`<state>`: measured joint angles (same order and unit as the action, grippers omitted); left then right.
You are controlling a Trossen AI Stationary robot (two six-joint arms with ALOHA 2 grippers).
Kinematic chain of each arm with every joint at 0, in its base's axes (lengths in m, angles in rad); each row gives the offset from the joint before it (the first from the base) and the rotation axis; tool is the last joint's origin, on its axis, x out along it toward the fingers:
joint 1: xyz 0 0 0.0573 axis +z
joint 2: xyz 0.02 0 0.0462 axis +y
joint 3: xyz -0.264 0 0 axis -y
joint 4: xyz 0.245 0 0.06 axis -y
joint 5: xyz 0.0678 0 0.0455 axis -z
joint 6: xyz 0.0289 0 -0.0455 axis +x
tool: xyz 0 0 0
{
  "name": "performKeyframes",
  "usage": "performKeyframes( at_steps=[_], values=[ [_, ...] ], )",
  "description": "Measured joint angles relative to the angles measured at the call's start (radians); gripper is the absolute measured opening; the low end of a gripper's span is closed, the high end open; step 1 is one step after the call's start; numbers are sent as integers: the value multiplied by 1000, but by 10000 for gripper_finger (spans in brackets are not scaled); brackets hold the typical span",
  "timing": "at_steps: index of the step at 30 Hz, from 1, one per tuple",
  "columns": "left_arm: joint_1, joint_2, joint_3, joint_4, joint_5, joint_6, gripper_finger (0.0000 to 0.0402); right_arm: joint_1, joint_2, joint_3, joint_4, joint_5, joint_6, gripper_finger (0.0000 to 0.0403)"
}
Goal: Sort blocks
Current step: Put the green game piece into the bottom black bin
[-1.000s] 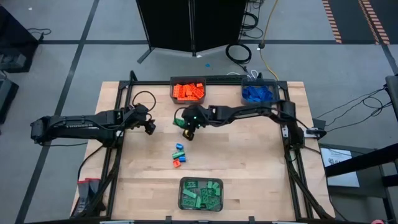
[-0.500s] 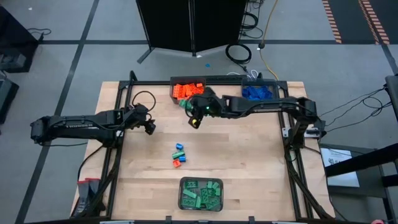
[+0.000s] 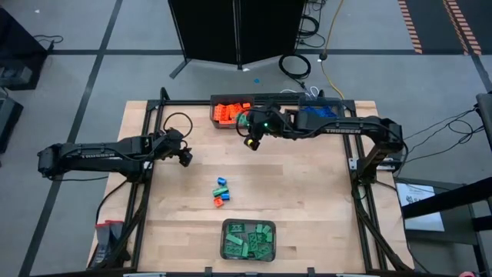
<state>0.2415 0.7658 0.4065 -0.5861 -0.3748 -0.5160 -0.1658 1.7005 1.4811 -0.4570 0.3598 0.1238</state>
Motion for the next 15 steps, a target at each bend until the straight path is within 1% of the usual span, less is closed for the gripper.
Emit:
performKeyframes(
  at_steps=[4, 8, 10, 11, 13, 15],
  values=[
    [0, 0, 0, -2, 0, 0, 270, -3, -13, 1, -32, 16, -19, 120],
    [0, 0, 0, -2, 1, 0, 270, -29, -28, -1, -197, 99, 0, 120],
    [0, 0, 0, -3, 6, 0, 270, -43, -66, -40, -252, 124, 5, 120],
    [0, 0, 0, -3, 6, 0, 270, -46, -92, -67, -250, 122, 12, 120],
    [0, 0, 0, -5, 6, 0, 270, -39, -166, -135, -198, 80, 35, 120],
    [0, 0, 0, -6, 6, -1, 270, -6, -244, -215, -159, -25, 31, 120]
  ],
)
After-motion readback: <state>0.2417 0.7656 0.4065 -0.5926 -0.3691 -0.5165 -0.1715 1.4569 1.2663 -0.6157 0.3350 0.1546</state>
